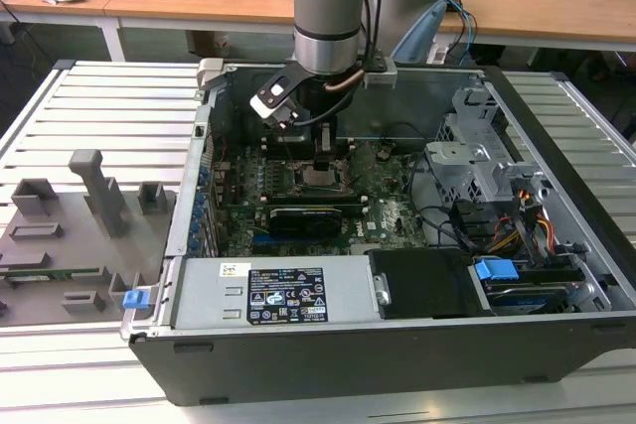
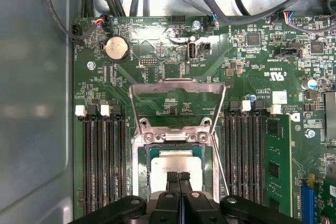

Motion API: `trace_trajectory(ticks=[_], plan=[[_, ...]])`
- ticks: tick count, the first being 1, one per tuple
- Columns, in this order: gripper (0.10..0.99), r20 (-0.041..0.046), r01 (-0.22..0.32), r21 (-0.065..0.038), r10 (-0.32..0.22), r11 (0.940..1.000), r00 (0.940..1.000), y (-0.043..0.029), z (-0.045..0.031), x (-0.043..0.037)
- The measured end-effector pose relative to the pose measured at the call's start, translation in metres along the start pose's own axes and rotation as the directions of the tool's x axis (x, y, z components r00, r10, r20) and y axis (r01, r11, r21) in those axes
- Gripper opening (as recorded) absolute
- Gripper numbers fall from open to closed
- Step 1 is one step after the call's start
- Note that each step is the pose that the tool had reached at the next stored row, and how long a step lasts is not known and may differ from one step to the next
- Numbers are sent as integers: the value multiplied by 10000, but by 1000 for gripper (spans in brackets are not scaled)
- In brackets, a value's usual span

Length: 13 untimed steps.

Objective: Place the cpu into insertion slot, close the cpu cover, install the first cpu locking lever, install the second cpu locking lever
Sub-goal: 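Close the cpu cover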

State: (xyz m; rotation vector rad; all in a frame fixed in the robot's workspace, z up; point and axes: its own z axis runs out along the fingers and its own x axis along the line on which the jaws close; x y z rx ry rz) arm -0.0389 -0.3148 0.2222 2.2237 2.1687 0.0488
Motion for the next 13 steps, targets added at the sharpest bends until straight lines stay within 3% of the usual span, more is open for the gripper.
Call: trace_trajectory(ticks=[10,13], plan=[[106,2,0,1,0,10000,10000,5,-104,0],[106,-38,-4,2,4,10000,10000,5,-117,0]])
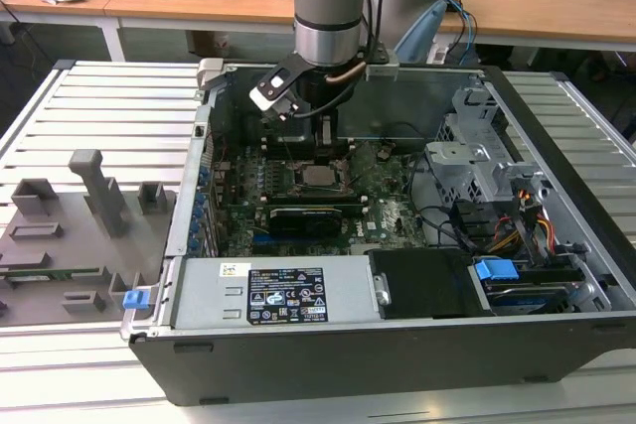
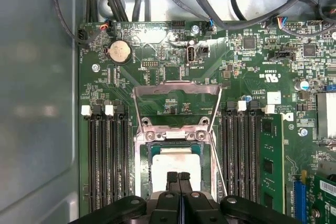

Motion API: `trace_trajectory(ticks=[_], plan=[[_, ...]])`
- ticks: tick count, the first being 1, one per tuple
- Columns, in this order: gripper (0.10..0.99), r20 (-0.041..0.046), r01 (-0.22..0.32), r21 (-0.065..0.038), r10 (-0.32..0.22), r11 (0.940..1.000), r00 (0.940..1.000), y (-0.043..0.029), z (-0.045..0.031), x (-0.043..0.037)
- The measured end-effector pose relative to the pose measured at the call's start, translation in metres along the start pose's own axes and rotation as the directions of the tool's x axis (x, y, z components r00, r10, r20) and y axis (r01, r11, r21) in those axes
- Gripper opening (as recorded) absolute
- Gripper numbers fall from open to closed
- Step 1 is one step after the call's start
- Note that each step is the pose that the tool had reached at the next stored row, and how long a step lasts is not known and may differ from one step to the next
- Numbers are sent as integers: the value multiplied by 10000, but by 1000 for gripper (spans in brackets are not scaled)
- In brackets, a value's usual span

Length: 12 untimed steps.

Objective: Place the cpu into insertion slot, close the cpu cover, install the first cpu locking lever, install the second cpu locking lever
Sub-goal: 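Close the cpu cover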

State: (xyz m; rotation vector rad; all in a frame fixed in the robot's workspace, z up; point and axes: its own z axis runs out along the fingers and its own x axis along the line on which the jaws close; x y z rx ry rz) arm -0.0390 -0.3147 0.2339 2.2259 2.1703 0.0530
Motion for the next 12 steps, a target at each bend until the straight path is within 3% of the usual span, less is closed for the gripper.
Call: trace_trajectory(ticks=[3,12], plan=[[106,0,1,1,-1,10000,10000,5,-100,0],[106,-2,1,0,-1,10000,10000,11,-223,1]])
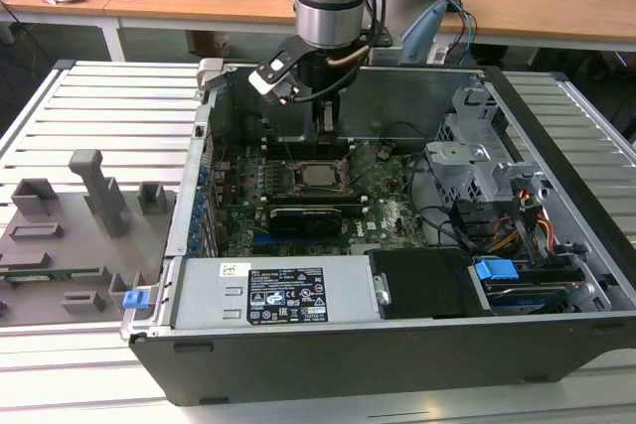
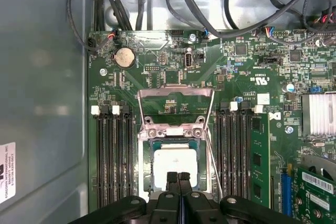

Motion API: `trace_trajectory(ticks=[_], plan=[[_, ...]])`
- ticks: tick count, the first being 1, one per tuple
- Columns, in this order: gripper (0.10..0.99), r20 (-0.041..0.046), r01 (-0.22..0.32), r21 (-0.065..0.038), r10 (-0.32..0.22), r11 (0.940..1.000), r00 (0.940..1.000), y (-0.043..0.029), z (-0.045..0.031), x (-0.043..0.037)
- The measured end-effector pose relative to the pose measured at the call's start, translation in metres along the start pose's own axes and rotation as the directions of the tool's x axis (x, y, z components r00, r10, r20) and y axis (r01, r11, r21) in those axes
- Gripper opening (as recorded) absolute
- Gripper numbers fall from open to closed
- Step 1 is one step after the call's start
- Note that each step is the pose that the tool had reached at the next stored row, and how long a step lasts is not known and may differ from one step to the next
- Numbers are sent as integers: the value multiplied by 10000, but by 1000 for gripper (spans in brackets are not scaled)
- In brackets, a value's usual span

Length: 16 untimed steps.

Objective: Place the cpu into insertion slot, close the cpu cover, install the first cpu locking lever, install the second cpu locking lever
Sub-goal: 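Close the cpu cover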

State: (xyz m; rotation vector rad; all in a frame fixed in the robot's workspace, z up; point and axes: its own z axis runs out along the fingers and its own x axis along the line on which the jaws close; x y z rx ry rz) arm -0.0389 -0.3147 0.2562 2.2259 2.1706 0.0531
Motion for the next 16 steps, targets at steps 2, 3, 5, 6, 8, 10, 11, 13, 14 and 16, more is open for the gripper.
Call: trace_trajectory(ticks=[2,3,5,6,8,10,11,13,14,16], plan=[[106,1,0,0,0,10000,10000,1,-23,0],[106,1,0,0,0,10000,10000,2,-41,0],[106,0,0,1,0,10000,10000,3,-69,0],[106,1,0,0,0,10000,10000,4,-80,0],[106,1,0,0,0,10000,10000,5,-109,0],[106,1,0,0,0,10000,10000,6,-122,0],[106,0,0,0,0,10000,10000,6,-129,0],[106,0,0,0,0,10000,10000,8,-163,0],[106,1,0,0,0,10000,10000,8,-177,1],[106,1,0,0,0,10000,10000,9,-201,1]])
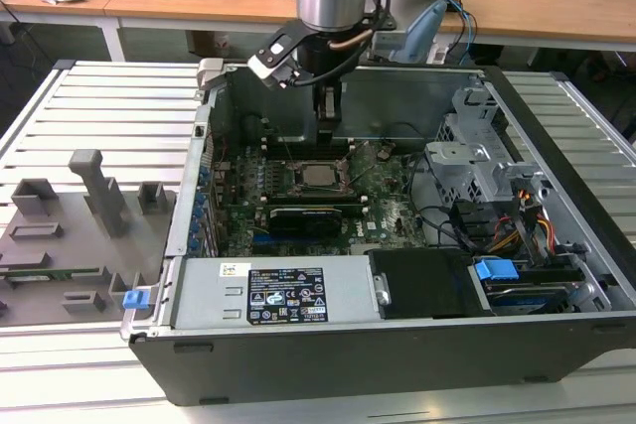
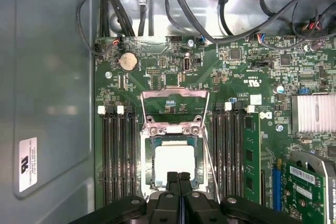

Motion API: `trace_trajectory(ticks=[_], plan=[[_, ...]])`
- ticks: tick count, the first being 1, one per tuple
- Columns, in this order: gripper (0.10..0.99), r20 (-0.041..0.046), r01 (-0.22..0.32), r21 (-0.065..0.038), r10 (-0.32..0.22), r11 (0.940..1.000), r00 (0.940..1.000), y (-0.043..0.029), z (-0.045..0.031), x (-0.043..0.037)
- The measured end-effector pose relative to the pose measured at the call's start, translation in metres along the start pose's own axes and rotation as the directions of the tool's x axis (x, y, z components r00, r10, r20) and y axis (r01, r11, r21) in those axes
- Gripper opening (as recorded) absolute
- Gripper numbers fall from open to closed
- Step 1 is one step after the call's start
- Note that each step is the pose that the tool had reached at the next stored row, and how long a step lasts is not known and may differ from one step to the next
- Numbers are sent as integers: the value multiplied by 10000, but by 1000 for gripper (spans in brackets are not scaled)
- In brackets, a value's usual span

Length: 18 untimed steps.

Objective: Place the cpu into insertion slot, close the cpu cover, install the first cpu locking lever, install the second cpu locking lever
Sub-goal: 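Close the cpu cover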

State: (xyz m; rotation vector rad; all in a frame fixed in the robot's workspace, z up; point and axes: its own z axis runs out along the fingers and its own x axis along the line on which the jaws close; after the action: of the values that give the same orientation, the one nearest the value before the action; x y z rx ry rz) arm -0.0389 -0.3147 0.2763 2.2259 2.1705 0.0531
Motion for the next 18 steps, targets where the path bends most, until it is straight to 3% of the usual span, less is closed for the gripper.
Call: trace_trajectory(ticks=[5,8,18], plan=[[106,-1,1,0,-1,10000,10000,4,-89,0],[106,0,2,1,-2,10000,10000,75,-86,2],[106,0,1,0,-1,10000,10000,159,-82,5]])
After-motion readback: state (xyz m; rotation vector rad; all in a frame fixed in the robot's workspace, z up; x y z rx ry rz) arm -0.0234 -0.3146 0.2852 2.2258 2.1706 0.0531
